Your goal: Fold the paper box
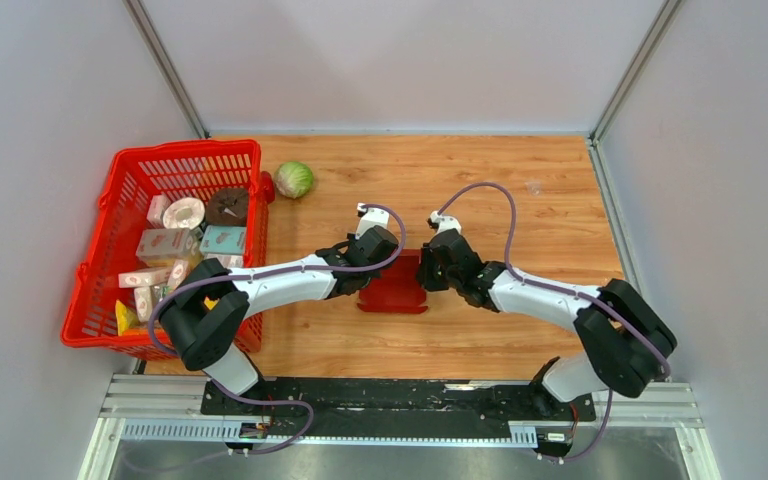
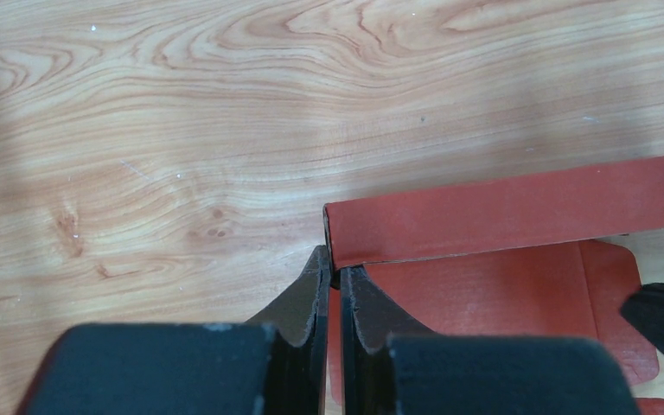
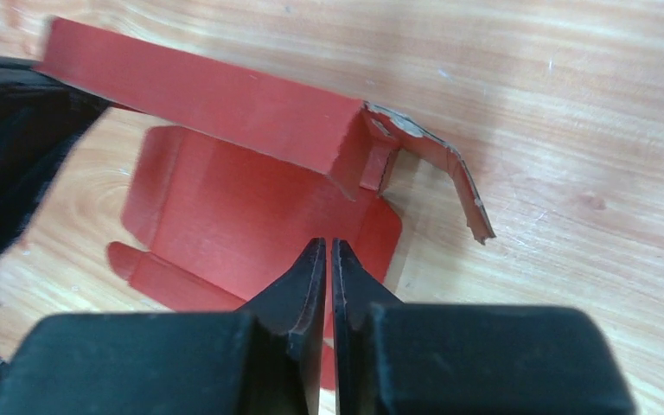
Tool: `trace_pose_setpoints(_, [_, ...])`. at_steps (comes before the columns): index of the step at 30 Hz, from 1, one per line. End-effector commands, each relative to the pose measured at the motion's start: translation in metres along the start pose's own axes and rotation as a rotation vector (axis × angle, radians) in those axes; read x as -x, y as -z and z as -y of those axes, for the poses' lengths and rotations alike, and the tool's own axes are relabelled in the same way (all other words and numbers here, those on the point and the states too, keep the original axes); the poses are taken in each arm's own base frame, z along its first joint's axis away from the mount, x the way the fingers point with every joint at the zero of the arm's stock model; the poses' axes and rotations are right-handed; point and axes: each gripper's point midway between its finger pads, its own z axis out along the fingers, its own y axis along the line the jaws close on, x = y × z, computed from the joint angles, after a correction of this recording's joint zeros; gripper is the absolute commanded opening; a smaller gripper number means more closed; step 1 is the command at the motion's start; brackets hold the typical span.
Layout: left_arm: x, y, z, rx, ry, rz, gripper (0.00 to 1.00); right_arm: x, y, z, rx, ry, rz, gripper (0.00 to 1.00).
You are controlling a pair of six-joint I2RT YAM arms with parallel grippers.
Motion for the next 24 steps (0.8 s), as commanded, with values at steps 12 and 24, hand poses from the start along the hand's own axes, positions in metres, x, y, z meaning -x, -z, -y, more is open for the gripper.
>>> trace_pose_setpoints(12, [0.006, 0.003, 0.008, -0.027, 0.008, 0.002, 0.0, 0.0, 0.014, 0.035, -0.138, 0.003, 0.023, 0.14])
trace_pose_setpoints(24, [0.005, 0.002, 0.01, -0.032, 0.004, 0.0, 0.0, 0.041, 0.038, 0.042, -0.14, 0.128, 0.127, 0.53])
